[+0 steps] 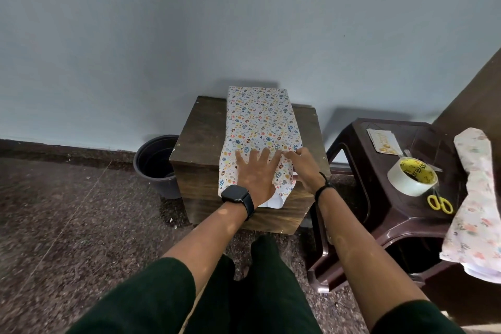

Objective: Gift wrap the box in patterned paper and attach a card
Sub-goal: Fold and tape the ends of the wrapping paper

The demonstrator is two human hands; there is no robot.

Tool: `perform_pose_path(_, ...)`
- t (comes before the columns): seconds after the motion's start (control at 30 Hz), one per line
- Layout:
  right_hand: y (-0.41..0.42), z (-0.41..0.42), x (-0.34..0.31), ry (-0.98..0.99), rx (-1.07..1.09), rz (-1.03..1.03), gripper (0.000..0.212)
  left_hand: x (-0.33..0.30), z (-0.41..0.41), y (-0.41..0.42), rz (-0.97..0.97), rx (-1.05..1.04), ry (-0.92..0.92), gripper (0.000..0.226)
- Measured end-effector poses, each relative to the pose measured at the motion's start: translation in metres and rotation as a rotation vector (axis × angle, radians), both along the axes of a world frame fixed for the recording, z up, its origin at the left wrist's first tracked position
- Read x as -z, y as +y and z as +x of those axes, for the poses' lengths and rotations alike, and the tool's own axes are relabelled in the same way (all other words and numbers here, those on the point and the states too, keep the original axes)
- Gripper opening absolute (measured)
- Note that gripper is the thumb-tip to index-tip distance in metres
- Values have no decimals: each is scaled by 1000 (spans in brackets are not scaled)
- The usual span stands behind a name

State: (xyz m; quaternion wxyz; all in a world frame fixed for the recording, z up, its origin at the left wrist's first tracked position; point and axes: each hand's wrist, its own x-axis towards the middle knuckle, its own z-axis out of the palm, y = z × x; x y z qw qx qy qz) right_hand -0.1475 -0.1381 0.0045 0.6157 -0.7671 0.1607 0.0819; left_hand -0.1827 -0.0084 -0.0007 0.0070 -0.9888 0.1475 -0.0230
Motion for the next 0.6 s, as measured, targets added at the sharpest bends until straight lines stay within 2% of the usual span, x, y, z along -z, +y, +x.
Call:
perform_pose_path(0.23, -13, 14, -4, 62, -51, -97, 32, -1, 6, -4, -120, 53, 65, 66)
perform_pose_path(0.33, -9, 19, -8, -56, 37, -280, 41, -5, 9, 0, -200, 58, 46, 60)
perform_pose_path(0.4, -7, 21, -11, -162, 37, -389, 49, -8, 11, 2, -216, 64, 65, 60)
perform_pose_path(0.47, -5, 22, -13, -221, -65, -515, 55, -10, 12, 3, -206, 68, 90, 63)
perform_pose_path(0.6, -6, 28, -13, -139, -182, -648, 55, -13, 13, 5, -198, 77, 123, 70)
